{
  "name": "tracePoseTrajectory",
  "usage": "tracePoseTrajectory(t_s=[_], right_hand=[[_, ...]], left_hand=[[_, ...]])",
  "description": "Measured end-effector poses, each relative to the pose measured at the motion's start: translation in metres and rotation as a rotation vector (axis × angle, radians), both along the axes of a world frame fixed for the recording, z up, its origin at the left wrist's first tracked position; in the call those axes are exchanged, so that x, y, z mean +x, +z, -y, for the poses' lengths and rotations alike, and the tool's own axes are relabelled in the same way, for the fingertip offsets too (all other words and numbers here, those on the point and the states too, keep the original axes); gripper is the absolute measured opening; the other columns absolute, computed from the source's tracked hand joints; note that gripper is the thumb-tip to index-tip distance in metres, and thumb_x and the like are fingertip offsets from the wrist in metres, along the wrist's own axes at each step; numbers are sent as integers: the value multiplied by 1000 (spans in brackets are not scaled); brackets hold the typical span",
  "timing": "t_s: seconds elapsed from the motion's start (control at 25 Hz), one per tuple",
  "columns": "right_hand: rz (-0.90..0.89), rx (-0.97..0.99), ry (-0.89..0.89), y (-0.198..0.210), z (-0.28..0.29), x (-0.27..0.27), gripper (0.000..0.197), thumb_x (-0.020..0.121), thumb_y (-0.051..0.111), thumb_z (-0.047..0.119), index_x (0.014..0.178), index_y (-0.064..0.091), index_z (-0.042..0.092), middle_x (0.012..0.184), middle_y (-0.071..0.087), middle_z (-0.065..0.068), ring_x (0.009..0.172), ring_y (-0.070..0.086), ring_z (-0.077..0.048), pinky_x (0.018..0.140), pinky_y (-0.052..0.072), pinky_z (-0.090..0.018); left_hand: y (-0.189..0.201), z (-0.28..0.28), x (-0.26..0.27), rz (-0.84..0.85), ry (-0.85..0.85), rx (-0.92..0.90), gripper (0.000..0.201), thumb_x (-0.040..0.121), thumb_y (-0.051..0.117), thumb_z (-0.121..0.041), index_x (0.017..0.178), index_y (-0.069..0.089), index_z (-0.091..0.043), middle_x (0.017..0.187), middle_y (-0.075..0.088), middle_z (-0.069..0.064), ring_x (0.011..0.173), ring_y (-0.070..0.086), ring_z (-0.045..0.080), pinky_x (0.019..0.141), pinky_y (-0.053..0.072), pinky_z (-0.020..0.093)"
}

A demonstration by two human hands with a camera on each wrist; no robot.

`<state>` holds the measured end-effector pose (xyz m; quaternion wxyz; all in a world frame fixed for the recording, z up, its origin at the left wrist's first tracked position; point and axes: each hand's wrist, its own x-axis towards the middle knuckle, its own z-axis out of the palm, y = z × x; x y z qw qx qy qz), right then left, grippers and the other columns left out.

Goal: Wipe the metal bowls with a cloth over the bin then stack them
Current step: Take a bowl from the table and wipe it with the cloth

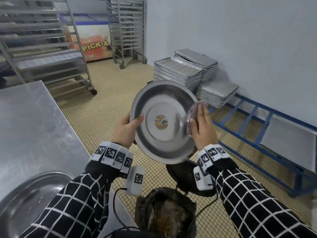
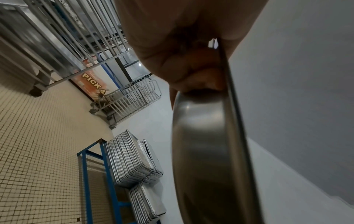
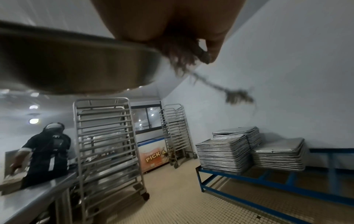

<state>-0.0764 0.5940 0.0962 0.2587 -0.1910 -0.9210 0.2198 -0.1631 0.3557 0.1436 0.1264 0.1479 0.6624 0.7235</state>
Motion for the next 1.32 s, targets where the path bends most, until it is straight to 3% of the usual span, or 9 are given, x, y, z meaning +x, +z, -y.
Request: tracePoseTrajectory(t_s=[0.2, 0.4, 0.56, 0.68, 0.84, 0.92, 1.0, 1.12, 1.32], right_hand=[[-94, -488, -105, 4, 1, 24, 48, 87, 62, 41, 126, 53, 16, 107, 64, 3, 103, 61, -15, 89, 47, -33], [-165, -625, -195, -4, 6, 36, 21, 90, 62, 25, 103, 60, 8, 90, 66, -3, 82, 65, -14, 77, 55, -29], [-415, -823, -378, -4, 26, 25, 19, 92, 59, 19, 104, 57, 4, 87, 65, -4, 74, 64, -13, 77, 57, -33], [-544, -951, -416, 1, 47, 19, 13, 92, 57, 13, 96, 52, 1, 71, 59, -1, 56, 57, -5, 56, 52, -14], [-630, -921, -348, 1, 69, 16, 3, 94, 56, 20, 93, 54, 20, 85, 64, -6, 74, 64, -18, 74, 55, -32], [-549, -870, -285, -1, 69, 16, 12, 96, 52, 25, 105, 54, 17, 92, 64, -1, 82, 63, -13, 77, 53, -22], [-377, -830, -230, -7, 67, 16, 21, 98, 47, 33, 107, 53, 16, 89, 61, 6, 80, 60, -8, 71, 50, -16], [-150, -535, -248, -22, 61, 17, 56, 90, 34, 60, 94, 60, 11, 89, 63, -5, 89, 60, -24, 80, 49, -36], [-77, -363, 43, -13, 101, 18, 58, 91, 44, 54, 134, 44, 14, 133, 43, -2, 124, 39, -18, 96, 41, -29]], left_hand=[[-12, 4, 5, -19, -58, -97, 13, 91, 59, -10, 87, 69, -16, 74, 73, -1, 69, 68, 18, 70, 53, 39], [-19, -3, 6, -142, 85, -147, 13, 87, 64, -18, 100, 68, -20, 87, 73, -3, 77, 70, 18, 73, 58, 43], [-19, -12, 14, -233, 68, -132, 50, 83, 69, -32, 128, 49, -24, 126, 58, -9, 102, 63, 15, 81, 56, 35], [-21, -19, 25, -245, -119, -88, 63, 81, 72, -33, 133, 38, -32, 128, 55, -10, 112, 58, 8, 88, 53, 27], [-19, -23, 38, -138, -149, -80, 26, 87, 66, -10, 105, 56, -27, 102, 67, -6, 94, 65, 3, 81, 56, 21], [-16, -18, 37, -42, -70, -53, 21, 90, 60, -5, 94, 55, -26, 91, 66, -3, 81, 67, 9, 67, 58, 25], [-12, -12, 28, 2, -2, -36, 20, 90, 55, -3, 93, 54, -23, 89, 65, 3, 80, 67, 21, 63, 59, 32], [-8, -3, 15, -16, 63, -69, 24, 90, 50, 0, 105, 54, -18, 91, 64, 5, 80, 65, 26, 62, 58, 35], [-7, -1, 14, -177, 86, -145, 26, 92, 50, -7, 102, 53, -31, 96, 62, -1, 91, 61, 21, 75, 54, 33]])
